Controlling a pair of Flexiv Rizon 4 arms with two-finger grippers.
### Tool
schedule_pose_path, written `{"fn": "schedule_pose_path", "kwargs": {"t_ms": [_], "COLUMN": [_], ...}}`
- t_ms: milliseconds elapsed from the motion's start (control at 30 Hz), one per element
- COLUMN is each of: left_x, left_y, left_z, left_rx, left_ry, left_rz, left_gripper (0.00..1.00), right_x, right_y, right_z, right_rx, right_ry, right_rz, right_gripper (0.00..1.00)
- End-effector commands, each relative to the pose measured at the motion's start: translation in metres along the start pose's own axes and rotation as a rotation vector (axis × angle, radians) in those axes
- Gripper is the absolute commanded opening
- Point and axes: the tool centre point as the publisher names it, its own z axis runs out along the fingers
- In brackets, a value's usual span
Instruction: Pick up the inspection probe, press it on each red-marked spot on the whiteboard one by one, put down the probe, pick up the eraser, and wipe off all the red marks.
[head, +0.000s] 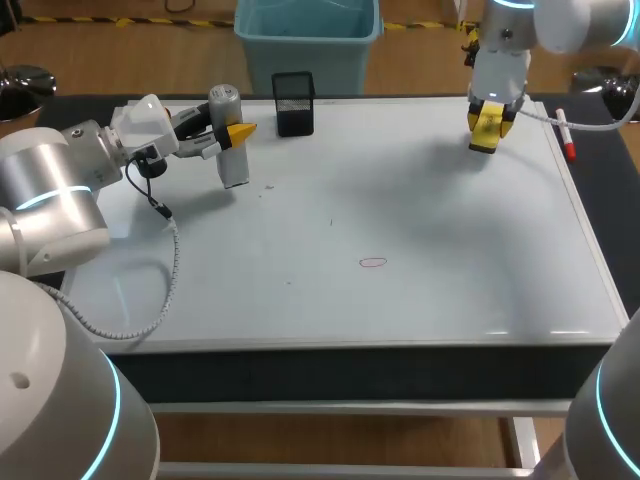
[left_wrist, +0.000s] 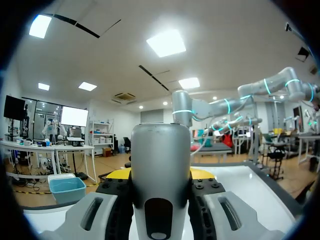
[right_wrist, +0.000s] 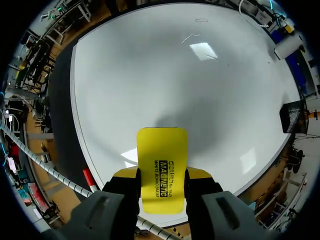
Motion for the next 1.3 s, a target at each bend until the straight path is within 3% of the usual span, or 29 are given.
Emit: {"fn": "schedule_pose_path", "kwargs": {"t_ms": [33, 500, 667, 900, 1300], "left_x": [0.000, 0.000, 0.029, 0.085, 0.170], "left_y": [-0.001, -0.001, -0.007, -0.011, 0.004], "left_z": [0.001, 0.001, 0.024, 0.069, 0.123], "left_rx": [0.001, 0.001, 0.032, 0.046, 0.075], "left_ry": [-0.002, -0.002, 0.068, 0.174, 0.335], "left_rz": [0.002, 0.002, 0.016, -0.005, -0.061], "left_gripper": [0.00, 0.00, 0.00, 0.00, 0.00], "right_x": [0.000, 0.000, 0.000, 0.000, 0.000], "right_y": [-0.001, -0.001, -0.001, -0.001, -0.001], "right_z": [-0.002, -0.002, -0.002, -0.002, -0.002], "right_rx": [0.000, 0.000, 0.000, 0.000, 0.000], "right_ry": [0.005, 0.005, 0.005, 0.005, 0.005], "right_rz": [-0.002, -0.002, -0.002, -0.002, -0.002], "right_gripper": [0.00, 0.00, 0.00, 0.00, 0.00]}}
